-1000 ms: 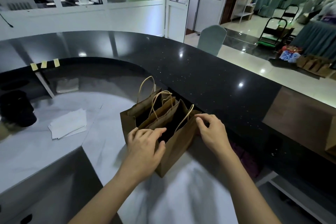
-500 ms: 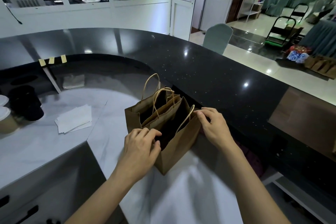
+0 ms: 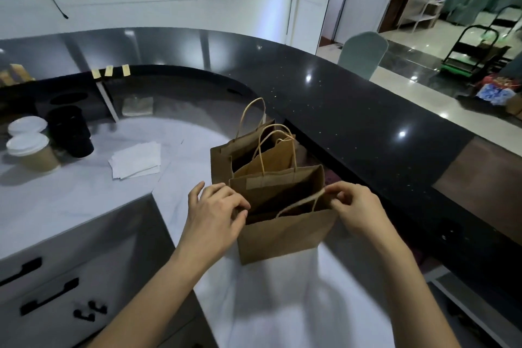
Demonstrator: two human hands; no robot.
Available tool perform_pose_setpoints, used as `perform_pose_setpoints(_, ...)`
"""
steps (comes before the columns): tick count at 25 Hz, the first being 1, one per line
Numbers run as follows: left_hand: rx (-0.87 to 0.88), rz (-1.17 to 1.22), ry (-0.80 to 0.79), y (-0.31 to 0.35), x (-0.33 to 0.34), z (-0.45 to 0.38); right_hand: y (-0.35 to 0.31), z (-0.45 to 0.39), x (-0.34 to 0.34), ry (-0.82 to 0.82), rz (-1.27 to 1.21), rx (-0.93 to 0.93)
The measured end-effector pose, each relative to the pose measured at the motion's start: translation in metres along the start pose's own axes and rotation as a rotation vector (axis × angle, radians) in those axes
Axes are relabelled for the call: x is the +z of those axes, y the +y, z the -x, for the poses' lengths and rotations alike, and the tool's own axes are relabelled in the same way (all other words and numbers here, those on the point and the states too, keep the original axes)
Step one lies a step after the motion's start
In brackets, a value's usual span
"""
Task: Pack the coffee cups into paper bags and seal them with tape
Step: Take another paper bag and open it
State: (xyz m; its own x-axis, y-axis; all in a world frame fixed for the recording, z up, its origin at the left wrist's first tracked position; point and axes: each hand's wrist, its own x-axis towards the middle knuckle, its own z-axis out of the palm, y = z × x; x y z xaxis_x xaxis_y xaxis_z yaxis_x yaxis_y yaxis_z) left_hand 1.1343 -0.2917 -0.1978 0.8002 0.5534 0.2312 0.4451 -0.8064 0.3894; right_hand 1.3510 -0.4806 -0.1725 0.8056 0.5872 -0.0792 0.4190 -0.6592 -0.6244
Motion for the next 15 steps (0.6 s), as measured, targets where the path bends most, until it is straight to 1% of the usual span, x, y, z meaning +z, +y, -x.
perform_pose_setpoints(3,-0.026,-0.018,-0.006,0.003,-0.005,0.013,-0.008,0.001,0.0,-0.109,0.104,0.023)
perform_pose_setpoints(5,-0.11,-0.039,-0.014,0.004,-0.008,0.022,-0.01,0.002,0.002,-0.152,0.157,0.042)
perform_pose_setpoints(7,-0.174,-0.054,-0.069,0.002,-0.011,0.031,-0.01,0.006,0.006,-0.187,0.192,0.053)
perform_pose_setpoints(9,-0.183,-0.043,-0.143,0.0,-0.015,0.036,-0.009,0.01,0.009,-0.194,0.192,0.051)
perform_pose_setpoints(11,-0.194,0.016,-0.199,-0.002,-0.018,0.042,-0.01,0.015,0.009,-0.187,0.184,0.036)
perform_pose_setpoints(15,-0.22,0.064,-0.227,-0.004,-0.026,0.052,-0.013,0.027,0.012,-0.172,0.142,0.019)
